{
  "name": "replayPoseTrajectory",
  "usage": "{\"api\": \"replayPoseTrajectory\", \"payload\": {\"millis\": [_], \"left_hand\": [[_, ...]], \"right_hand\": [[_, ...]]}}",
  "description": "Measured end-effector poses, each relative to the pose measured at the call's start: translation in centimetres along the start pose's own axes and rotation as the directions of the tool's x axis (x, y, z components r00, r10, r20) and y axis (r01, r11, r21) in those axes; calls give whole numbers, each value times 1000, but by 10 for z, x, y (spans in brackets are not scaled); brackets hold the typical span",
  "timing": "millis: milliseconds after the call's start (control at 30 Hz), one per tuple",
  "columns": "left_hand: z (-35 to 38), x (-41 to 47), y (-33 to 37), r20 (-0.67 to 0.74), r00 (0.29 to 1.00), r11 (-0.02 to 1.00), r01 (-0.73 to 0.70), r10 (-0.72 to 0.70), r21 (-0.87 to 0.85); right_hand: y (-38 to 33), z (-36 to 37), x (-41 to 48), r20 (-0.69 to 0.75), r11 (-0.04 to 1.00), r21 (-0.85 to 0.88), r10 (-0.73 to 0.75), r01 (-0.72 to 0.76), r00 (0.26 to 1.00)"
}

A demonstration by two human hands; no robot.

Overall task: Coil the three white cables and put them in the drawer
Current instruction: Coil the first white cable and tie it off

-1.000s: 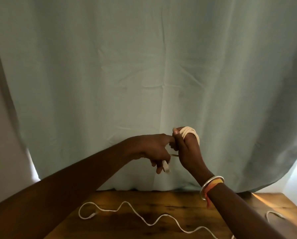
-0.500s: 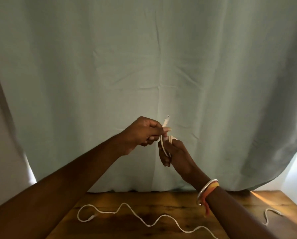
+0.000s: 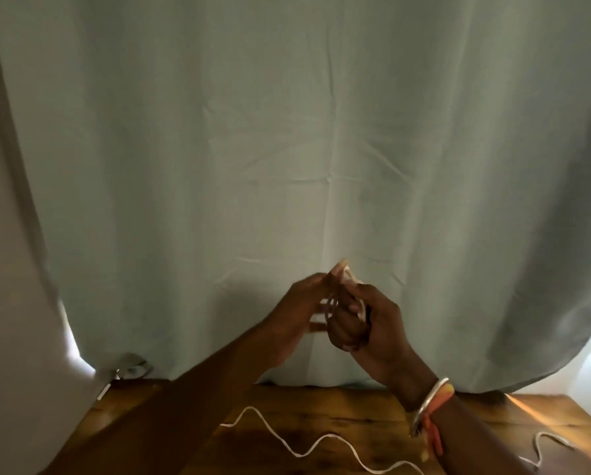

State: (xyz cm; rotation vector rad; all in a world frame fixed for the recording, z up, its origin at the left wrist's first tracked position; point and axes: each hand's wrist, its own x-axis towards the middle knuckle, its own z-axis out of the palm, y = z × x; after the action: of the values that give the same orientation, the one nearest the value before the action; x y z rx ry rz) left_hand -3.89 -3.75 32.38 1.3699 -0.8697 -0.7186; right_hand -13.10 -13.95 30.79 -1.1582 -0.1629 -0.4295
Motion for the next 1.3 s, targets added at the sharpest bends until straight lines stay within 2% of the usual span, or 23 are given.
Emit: {"api": "replayPoseTrajectory", "payload": {"millis": [67, 100, 200, 300, 400, 500, 600, 667, 733, 767, 867, 933, 1067, 1200, 1300], "left_hand": [[9, -8, -14, 84, 996, 986, 28, -15, -162], [13, -11, -19, 71, 997, 983, 8, 5, -185], [14, -9, -22, 5, 999, 980, -49, 51, -194], [6, -6, -15, 35, 994, 982, -94, 101, -164], [2, -6, -11, 97, 986, 986, -126, 137, -113], [0, -7, -12, 101, 983, 983, -144, 156, -115], [0, -6, -15, 40, 987, 982, -151, 156, -114], [2, -7, -16, -14, 989, 982, -149, 148, -119], [3, -8, -16, -56, 987, 981, -158, 153, -110], [4, -9, -17, -66, 984, 982, -169, 163, -90], [11, -12, -19, -89, 977, 980, -196, 192, -40], [16, -13, -19, -98, 974, 978, -208, 205, -21], [21, -11, -20, -115, 950, 956, -284, 291, 74], [21, -5, -20, -61, 910, 874, -373, 410, 311], [18, 0, -18, -7, 901, 806, -385, 434, 450]], "right_hand": [[-4, -2, -1, 59, 995, 93, 25, -31, 998], [-4, -5, -2, 109, 989, 138, 43, -58, 993], [-3, -12, -3, 233, 959, 256, 61, -122, 971], [-5, -15, -5, 319, 939, 323, 10, -118, 948], [-11, -15, -9, 341, 950, 288, 14, -118, 940], [-18, -14, -12, 216, 984, 128, 94, -124, 972], [-27, -4, -15, -51, 985, -73, 151, -154, 987], [-33, 3, -15, -295, 951, -229, 134, -206, 946], [-35, 4, -14, -529, 871, -400, 33, -284, 848], [-34, 3, -12, -595, 843, -452, -40, -293, 802], [-28, -1, -9, -639, 792, -565, -244, -230, 730], [-26, -1, -8, -649, 785, -582, -290, -213, 703], [-24, -5, -7, -678, 848, -487, -215, -210, 703], [-27, -4, -9, -668, 867, -445, -153, -227, 728], [-29, -4, -10, -678, 841, -482, -182, -244, 713]]}}
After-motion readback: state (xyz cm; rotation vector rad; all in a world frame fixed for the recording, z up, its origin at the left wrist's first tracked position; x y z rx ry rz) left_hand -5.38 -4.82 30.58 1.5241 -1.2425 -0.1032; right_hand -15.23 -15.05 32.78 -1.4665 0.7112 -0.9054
